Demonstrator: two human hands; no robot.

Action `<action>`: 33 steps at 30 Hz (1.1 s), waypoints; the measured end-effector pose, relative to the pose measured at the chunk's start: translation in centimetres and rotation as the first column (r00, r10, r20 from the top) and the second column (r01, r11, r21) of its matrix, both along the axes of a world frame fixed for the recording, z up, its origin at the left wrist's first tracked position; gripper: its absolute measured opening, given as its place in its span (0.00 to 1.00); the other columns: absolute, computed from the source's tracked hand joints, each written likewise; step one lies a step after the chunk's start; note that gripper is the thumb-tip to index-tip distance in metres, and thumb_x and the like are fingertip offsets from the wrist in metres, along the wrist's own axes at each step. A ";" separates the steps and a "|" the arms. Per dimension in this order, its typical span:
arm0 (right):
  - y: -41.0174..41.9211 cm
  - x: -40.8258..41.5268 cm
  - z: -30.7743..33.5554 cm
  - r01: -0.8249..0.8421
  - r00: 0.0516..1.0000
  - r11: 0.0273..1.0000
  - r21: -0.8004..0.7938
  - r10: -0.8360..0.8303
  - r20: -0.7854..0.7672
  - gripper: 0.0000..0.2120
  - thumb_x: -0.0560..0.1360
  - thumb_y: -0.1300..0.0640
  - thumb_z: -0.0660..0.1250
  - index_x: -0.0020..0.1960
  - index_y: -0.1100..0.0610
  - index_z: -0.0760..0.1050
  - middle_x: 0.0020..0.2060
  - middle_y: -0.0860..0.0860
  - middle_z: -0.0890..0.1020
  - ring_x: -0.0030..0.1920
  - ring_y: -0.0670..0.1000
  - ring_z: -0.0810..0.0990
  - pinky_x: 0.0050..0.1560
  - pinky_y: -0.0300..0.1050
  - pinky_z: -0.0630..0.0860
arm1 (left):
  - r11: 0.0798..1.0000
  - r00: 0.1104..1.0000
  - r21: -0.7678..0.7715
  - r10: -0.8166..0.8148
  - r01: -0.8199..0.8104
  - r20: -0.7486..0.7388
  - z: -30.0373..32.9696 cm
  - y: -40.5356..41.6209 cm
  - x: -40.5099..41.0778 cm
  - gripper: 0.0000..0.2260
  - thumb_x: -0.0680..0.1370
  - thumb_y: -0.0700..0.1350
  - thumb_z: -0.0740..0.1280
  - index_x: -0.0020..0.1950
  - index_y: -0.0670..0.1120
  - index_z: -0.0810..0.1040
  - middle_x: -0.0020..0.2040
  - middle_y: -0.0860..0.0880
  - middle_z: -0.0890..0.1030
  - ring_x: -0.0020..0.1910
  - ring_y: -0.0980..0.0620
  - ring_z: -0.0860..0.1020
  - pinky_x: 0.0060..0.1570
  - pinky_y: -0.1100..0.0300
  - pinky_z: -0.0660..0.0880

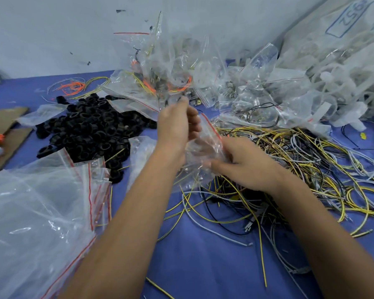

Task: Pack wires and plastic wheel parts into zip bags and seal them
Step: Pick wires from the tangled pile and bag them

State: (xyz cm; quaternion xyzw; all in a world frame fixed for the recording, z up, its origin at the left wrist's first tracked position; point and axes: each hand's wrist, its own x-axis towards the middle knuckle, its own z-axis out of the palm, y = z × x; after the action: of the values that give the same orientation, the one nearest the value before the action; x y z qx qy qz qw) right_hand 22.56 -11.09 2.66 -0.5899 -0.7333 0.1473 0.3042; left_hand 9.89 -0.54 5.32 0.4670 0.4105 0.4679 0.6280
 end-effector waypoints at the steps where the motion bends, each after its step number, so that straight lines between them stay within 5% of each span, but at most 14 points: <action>1: -0.1 0.2 0.3 0.032 0.997 0.998 0.047 -0.029 -0.074 0.07 0.77 0.49 0.71 0.49 0.52 0.81 0.35 0.44 0.82 0.36 0.42 0.77 0.42 0.45 0.75 | 0.999 0.999 0.044 0.008 -0.006 -0.051 -0.7 -0.4 0.7 0.16 0.85 0.48 0.61 0.39 0.44 0.75 0.26 0.50 0.76 0.23 0.53 0.73 0.23 0.64 0.69; 5: -0.8 2.9 1.8 0.334 0.855 0.928 0.166 -0.225 -0.467 0.22 0.82 0.43 0.61 0.47 0.59 0.83 0.38 0.53 0.86 0.38 0.54 0.85 0.39 0.56 0.80 | 0.964 0.931 0.261 0.052 0.048 -0.363 -4.2 -1.4 1.7 0.17 0.84 0.49 0.62 0.38 0.43 0.75 0.32 0.46 0.81 0.32 0.45 0.79 0.36 0.51 0.78; 8: -1.8 6.2 2.8 0.512 0.733 0.842 0.167 -0.328 -0.597 0.26 0.84 0.41 0.56 0.44 0.58 0.82 0.35 0.56 0.85 0.31 0.55 0.82 0.29 0.48 0.73 | 0.891 0.836 0.427 0.111 0.156 -0.537 -5.5 -1.6 2.0 0.15 0.83 0.47 0.63 0.41 0.39 0.76 0.36 0.40 0.81 0.37 0.40 0.79 0.39 0.44 0.78; 12: -3.0 8.9 2.7 0.513 0.796 0.840 0.175 -0.389 -0.463 0.21 0.84 0.46 0.59 0.40 0.55 0.80 0.30 0.54 0.83 0.25 0.52 0.76 0.25 0.41 0.70 | 0.833 0.793 0.520 0.183 0.189 -0.582 -5.5 -1.7 2.0 0.15 0.83 0.48 0.64 0.35 0.50 0.71 0.31 0.53 0.75 0.31 0.57 0.72 0.32 0.67 0.66; 17: -2.8 8.1 1.9 0.317 0.940 0.947 0.050 -0.307 -0.151 0.10 0.77 0.49 0.73 0.40 0.52 0.82 0.30 0.50 0.81 0.27 0.43 0.73 0.30 0.38 0.71 | 0.852 0.814 0.479 0.119 0.210 -0.569 -5.2 -2.1 2.0 0.16 0.81 0.59 0.64 0.40 0.49 0.74 0.34 0.52 0.79 0.35 0.51 0.77 0.37 0.55 0.71; 20: -2.3 6.8 1.6 0.252 0.966 0.967 0.032 -0.254 0.049 0.08 0.69 0.48 0.80 0.46 0.47 0.84 0.36 0.44 0.80 0.34 0.39 0.74 0.35 0.34 0.68 | 0.842 0.723 0.431 0.072 0.325 -0.687 -4.7 -2.6 2.1 0.24 0.69 0.72 0.65 0.46 0.52 0.71 0.41 0.54 0.79 0.40 0.52 0.78 0.39 0.53 0.75; 23: -2.2 7.0 1.3 0.256 0.956 0.967 -0.023 -0.249 0.153 0.13 0.68 0.51 0.81 0.50 0.46 0.83 0.41 0.45 0.78 0.37 0.33 0.72 0.37 0.34 0.64 | 0.824 0.656 0.409 0.061 0.392 -0.752 -4.6 -2.6 2.2 0.20 0.70 0.62 0.70 0.51 0.52 0.69 0.44 0.53 0.78 0.42 0.51 0.78 0.41 0.50 0.76; 26: -2.3 7.4 1.1 0.324 0.944 0.945 -0.053 -0.319 0.080 0.12 0.70 0.59 0.78 0.49 0.46 0.81 0.40 0.44 0.79 0.34 0.43 0.73 0.36 0.41 0.71 | 0.833 0.685 0.408 0.050 0.373 -0.727 -4.2 -2.1 1.8 0.11 0.76 0.43 0.67 0.55 0.51 0.69 0.47 0.50 0.78 0.44 0.46 0.78 0.43 0.48 0.76; 30: -2.3 7.3 1.0 0.382 0.923 0.923 -0.044 -0.380 0.056 0.07 0.73 0.58 0.76 0.45 0.47 0.80 0.37 0.44 0.80 0.33 0.45 0.74 0.36 0.42 0.73 | 0.827 0.604 0.402 0.097 0.393 -0.791 -4.1 -1.3 1.0 0.21 0.72 0.31 0.64 0.59 0.53 0.70 0.52 0.46 0.76 0.54 0.43 0.78 0.45 0.44 0.76; 33: -2.0 7.1 1.1 0.469 0.877 0.882 0.044 -0.471 0.091 0.06 0.77 0.51 0.73 0.43 0.52 0.81 0.36 0.47 0.79 0.36 0.48 0.76 0.38 0.45 0.72 | 0.757 0.486 0.491 0.263 0.431 -0.833 -4.4 -1.3 1.0 0.25 0.71 0.31 0.68 0.61 0.54 0.70 0.55 0.47 0.67 0.56 0.43 0.70 0.46 0.53 0.67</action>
State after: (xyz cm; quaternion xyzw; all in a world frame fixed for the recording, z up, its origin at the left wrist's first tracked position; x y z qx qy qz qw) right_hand 29.63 -13.07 3.73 -0.7535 -0.5840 0.0320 0.3001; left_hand 10.92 -1.84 0.92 0.8431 0.4549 0.2423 0.1535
